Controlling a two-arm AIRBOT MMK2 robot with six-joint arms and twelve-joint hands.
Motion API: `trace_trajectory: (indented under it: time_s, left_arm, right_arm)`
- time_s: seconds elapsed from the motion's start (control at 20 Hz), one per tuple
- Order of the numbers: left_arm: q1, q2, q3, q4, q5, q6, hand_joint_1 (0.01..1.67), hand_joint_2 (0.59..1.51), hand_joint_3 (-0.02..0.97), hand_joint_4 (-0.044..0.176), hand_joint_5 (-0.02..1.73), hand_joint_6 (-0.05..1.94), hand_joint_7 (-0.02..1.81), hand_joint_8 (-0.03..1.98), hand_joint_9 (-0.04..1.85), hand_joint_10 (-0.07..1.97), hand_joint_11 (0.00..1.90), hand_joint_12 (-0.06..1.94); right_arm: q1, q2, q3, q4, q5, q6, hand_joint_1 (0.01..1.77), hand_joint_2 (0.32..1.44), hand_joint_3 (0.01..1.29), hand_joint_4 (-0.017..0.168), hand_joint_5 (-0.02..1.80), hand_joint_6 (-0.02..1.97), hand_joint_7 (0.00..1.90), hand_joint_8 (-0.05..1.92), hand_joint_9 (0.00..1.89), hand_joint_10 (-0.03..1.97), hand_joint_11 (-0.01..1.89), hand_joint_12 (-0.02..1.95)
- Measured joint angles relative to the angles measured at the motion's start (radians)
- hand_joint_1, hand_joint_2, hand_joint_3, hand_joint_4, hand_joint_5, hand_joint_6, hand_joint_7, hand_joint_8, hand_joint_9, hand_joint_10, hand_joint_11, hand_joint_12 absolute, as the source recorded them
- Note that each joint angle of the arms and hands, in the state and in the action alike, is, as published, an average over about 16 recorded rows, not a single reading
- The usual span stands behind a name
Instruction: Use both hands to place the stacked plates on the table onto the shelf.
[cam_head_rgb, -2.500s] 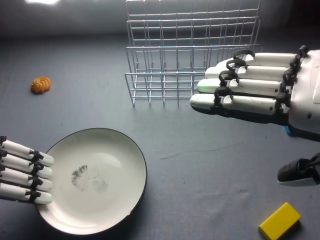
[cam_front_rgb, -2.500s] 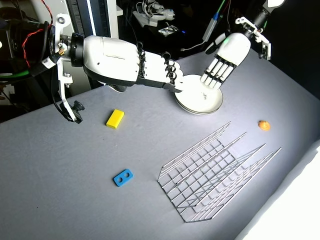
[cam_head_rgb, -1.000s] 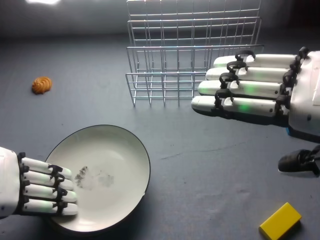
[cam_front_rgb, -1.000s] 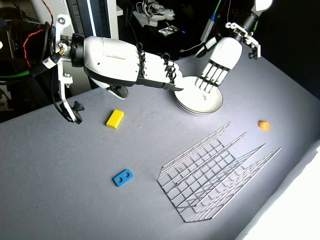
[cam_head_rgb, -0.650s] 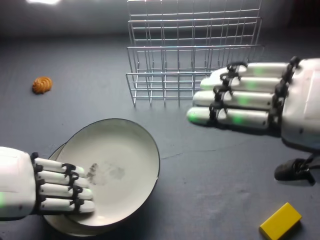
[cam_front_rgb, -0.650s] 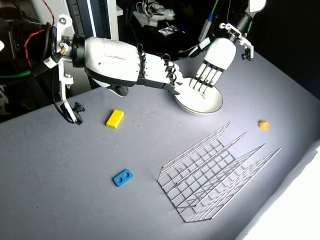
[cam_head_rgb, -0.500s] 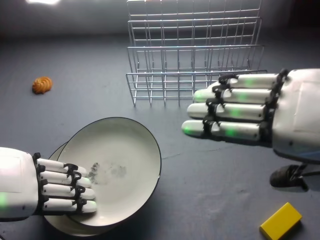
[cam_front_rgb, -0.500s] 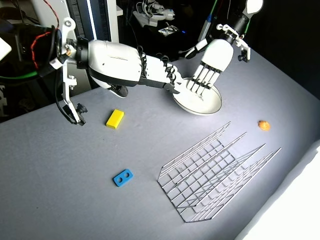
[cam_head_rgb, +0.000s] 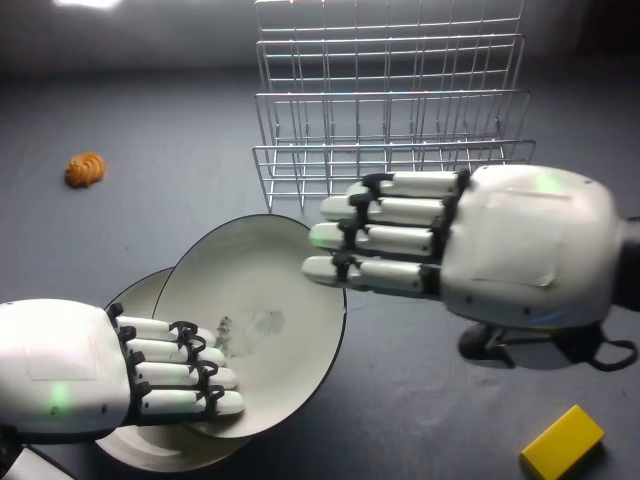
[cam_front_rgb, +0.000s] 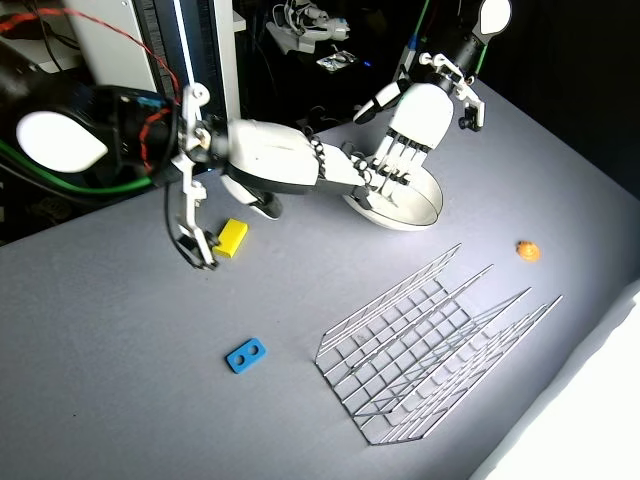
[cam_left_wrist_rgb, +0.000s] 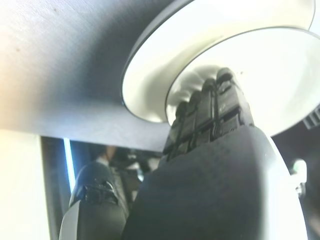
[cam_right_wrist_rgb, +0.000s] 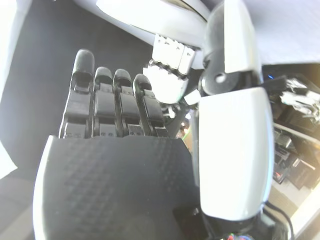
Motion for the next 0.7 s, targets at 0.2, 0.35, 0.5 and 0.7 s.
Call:
trace_trajectory:
  time_s: [0.2,0.35,0.5,0.7]
  left_arm:
    - [-0.007,-0.007,-0.014,-0.041,0.016,0.001,0.01,1.090,0.020,-0.004,0.01,-0.01,0.00,-0.01,0.01,0.00,0.01,0.01]
    - [-0.011,-0.011,-0.020,-0.066,0.024,0.001,0.02,1.090,0.021,-0.004,0.02,-0.01,0.00,-0.01,0.01,0.01,0.01,0.01]
    - [-0.014,-0.014,-0.024,-0.088,0.029,0.001,0.02,1.092,0.020,-0.004,0.02,-0.01,0.01,-0.01,0.02,0.01,0.02,0.01]
    - [-0.016,-0.017,-0.025,-0.104,0.031,0.001,0.02,1.087,0.020,-0.004,0.04,-0.01,0.02,-0.01,0.02,0.01,0.02,0.02]
  right_arm:
    - [0.009,-0.084,0.050,0.046,-0.003,-0.074,1.21,0.94,0.01,0.008,0.09,0.03,0.04,0.02,0.03,0.01,0.02,0.53]
    - [0.017,-0.141,0.082,0.068,-0.002,-0.112,1.22,0.95,0.01,0.008,0.10,0.03,0.04,0.02,0.02,0.01,0.02,0.53]
    - [0.025,-0.193,0.111,0.086,-0.001,-0.143,1.24,0.95,0.01,0.008,0.12,0.03,0.05,0.02,0.03,0.01,0.02,0.58]
    - [0.033,-0.258,0.149,0.106,-0.001,-0.176,1.25,0.96,0.01,0.008,0.16,0.03,0.09,0.02,0.06,0.02,0.02,0.67]
